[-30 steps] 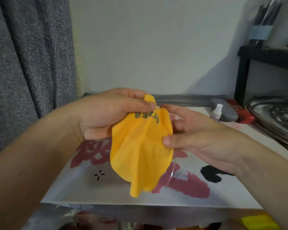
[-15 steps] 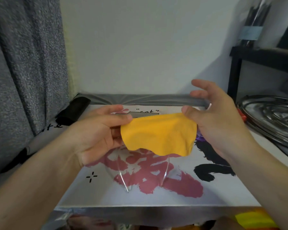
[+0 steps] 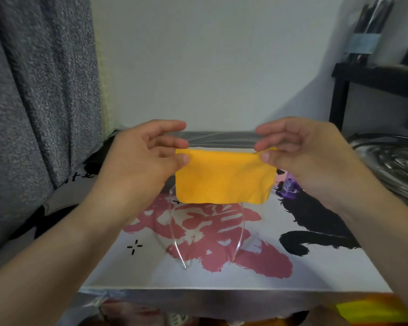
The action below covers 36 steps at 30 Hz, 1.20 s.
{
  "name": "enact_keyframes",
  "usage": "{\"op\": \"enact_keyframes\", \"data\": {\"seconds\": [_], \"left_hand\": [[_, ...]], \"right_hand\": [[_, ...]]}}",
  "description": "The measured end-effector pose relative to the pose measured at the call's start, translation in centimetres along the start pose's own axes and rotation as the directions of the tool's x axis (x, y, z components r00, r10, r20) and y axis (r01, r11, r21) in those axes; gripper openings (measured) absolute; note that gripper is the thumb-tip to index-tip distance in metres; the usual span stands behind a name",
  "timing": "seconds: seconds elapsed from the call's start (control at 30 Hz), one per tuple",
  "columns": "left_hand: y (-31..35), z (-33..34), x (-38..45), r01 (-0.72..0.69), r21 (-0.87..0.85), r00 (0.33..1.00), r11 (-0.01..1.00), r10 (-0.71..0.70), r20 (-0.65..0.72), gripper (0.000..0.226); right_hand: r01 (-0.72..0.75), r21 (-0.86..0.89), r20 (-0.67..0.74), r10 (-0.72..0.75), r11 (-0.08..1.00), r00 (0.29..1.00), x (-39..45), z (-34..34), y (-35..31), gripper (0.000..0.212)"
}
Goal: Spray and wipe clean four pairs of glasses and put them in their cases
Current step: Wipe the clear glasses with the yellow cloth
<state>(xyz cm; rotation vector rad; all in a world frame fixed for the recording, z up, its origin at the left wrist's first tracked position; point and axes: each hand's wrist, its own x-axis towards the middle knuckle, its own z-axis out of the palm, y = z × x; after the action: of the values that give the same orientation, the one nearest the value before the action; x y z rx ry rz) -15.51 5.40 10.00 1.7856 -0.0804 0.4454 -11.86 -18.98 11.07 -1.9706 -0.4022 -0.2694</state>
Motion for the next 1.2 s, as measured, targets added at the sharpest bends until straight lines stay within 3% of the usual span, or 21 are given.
{"op": "enact_keyframes", "data": {"seconds": [0.13, 0.3, 0.47, 0.53, 0.63, 0.7, 0.77, 0.87, 1.0, 1.1, 1.2], "left_hand": [[0.2, 0.2, 0.0, -0.049, 0.090, 0.996, 0.995, 0.055, -0.071, 0.027], [0.3, 0.6, -0.1, -0.099, 0.247, 0.987, 0.964, 0.126, -0.096, 0.030], [1.0, -0.3, 0.4, -0.096, 0.357, 0.993, 0.929, 0.115, -0.031, 0.021], [1.5, -1.1, 0.8, -0.017, 0.284, 0.997, 0.959, -0.007, 0.083, 0.022], [2.0, -2.3, 1.4, 0.162, -0.039, 0.954, 0.986, -0.147, 0.260, 0.018], [2.0, -2.5, 1.8, 0.305, -0.266, 0.904, 0.915, -0.190, 0.383, 0.016], [1.6, -2.1, 1.8, 0.415, -0.362, 0.858, 0.835, -0.227, 0.461, 0.016], [0.0, -1.4, 1.9, 0.504, -0.370, 0.826, 0.781, -0.309, 0.472, 0.023], [-1.0, -0.6, 1.8, 0.516, -0.298, 0.833, 0.803, -0.390, 0.392, 0.026], [-1.0, -0.2, 1.9, 0.487, -0.269, 0.861, 0.831, -0.405, 0.308, 0.023], [-0.9, -0.4, 2.1, 0.488, -0.272, 0.857, 0.829, -0.396, 0.330, 0.020]], "right_hand": [[-0.016, -0.152, -0.019, 0.013, 0.988, 1.000, 0.0, 0.2, -0.1, 0.046], [-0.007, -0.286, -0.102, -0.023, 0.958, 0.995, 0.2, 0.8, -0.5, 0.066], [-0.001, -0.377, -0.070, -0.028, 0.926, 0.997, 0.3, 0.2, -0.9, 0.056], [-0.010, -0.276, 0.028, 0.018, 0.961, 0.999, 0.3, -0.7, -1.3, 0.042], [-0.060, 0.086, 0.212, 0.041, 0.994, 0.977, 0.1, -1.2, -1.9, 0.027], [-0.147, 0.295, 0.310, 0.051, 0.944, 0.949, -0.1, -0.8, -2.0, 0.027], [-0.229, 0.386, 0.343, 0.091, 0.894, 0.935, -0.2, 0.0, -1.9, 0.028], [-0.302, 0.373, 0.303, 0.192, 0.877, 0.933, 0.1, 0.9, -1.2, 0.026], [-0.343, 0.210, 0.258, 0.286, 0.916, 0.923, 0.0, 1.4, -0.1, 0.021], [-0.323, 0.117, 0.191, 0.298, 0.939, 0.935, -0.1, 1.6, 0.1, 0.020], [-0.316, 0.105, 0.187, 0.293, 0.943, 0.938, -0.1, 1.7, -0.1, 0.017]]}}
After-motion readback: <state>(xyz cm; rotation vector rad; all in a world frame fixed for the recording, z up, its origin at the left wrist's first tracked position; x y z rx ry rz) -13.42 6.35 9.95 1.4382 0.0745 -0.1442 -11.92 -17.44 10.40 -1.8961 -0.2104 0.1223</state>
